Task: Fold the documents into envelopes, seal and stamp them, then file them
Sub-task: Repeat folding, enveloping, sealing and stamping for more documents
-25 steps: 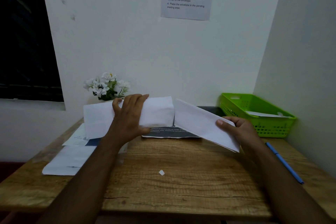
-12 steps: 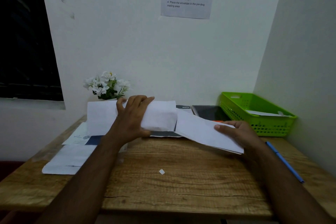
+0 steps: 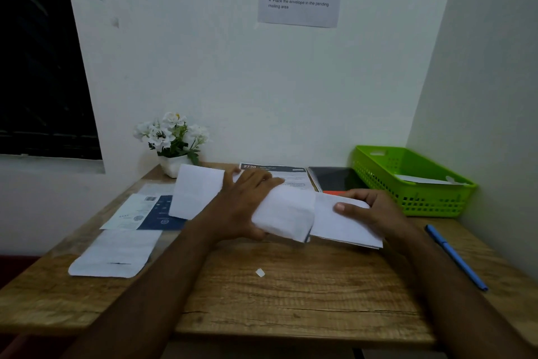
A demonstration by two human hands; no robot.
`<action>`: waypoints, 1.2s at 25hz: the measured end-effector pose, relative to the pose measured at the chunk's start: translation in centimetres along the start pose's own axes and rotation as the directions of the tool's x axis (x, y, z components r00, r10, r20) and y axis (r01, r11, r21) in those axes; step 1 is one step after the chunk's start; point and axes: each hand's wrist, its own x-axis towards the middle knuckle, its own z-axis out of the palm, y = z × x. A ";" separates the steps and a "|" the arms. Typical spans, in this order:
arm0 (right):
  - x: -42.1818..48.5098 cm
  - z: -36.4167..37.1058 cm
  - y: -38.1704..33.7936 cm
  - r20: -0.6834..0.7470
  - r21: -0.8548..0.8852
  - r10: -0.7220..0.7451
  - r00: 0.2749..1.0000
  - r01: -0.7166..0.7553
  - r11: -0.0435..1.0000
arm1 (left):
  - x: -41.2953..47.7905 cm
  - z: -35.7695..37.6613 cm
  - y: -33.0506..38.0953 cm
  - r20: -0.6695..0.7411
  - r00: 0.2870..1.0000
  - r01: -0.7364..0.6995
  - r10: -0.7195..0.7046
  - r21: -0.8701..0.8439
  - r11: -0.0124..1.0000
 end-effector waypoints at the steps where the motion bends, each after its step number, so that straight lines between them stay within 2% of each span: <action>1: 0.3 0.5 0.2 -0.026 -0.023 -0.062 0.998 0.061 0.998 | 0.4 0.3 0.9 0.004 1.000 -0.024 0.024 -0.006 1.000; 4: 1.1 2.5 0.5 -0.097 -0.005 -0.238 0.966 0.239 0.971 | 1.2 0.8 2.6 0.002 0.998 -0.064 0.064 -0.054 0.996; 6: 1.4 3.6 0.4 -0.150 0.073 -0.254 0.956 0.267 0.961 | 1.2 0.8 2.8 -0.006 0.998 -0.070 0.070 -0.051 0.996; 9: 1.5 3.6 0.2 -0.196 0.220 -0.049 0.979 0.093 0.971 | 0.9 0.6 2.1 -0.034 0.999 -0.030 0.029 -0.017 0.999; 11: 1.2 2.9 0.3 -0.133 0.155 0.097 0.986 -0.076 0.985 | 0.7 0.4 1.4 -0.068 0.997 0.032 -0.032 0.002 0.999; 13: 1.0 2.5 0.6 -0.104 0.047 0.138 0.985 -0.134 0.990 | 0.5 0.4 1.0 -0.092 0.993 0.079 -0.078 0.005 0.997; 15: 1.0 2.4 0.8 -0.147 0.002 0.104 0.984 -0.105 0.994 | 0.4 0.6 0.9 -0.092 0.992 0.094 -0.092 0.025 0.995; 18: 1.0 2.2 0.9 -0.202 0.032 0.057 0.978 -0.052 0.998 | 0.4 0.7 1.1 -0.099 0.990 0.105 -0.100 0.043 0.994; 22: 0.9 2.5 1.2 -0.191 -0.016 -0.086 0.978 0.084 0.996 | 0.4 0.6 1.3 -0.125 0.987 0.106 -0.100 0.048 0.993; 26: 0.7 3.7 1.4 -0.136 -0.145 -0.205 0.969 0.185 0.972 | 0.7 0.8 2.1 -0.131 0.990 0.055 -0.056 -0.012 0.998; 30: 1.1 4.5 1.8 -0.157 -0.240 -0.226 0.961 0.185 0.953 | 1.0 1.0 3.5 -0.175 0.983 -0.052 0.049 -0.009 0.999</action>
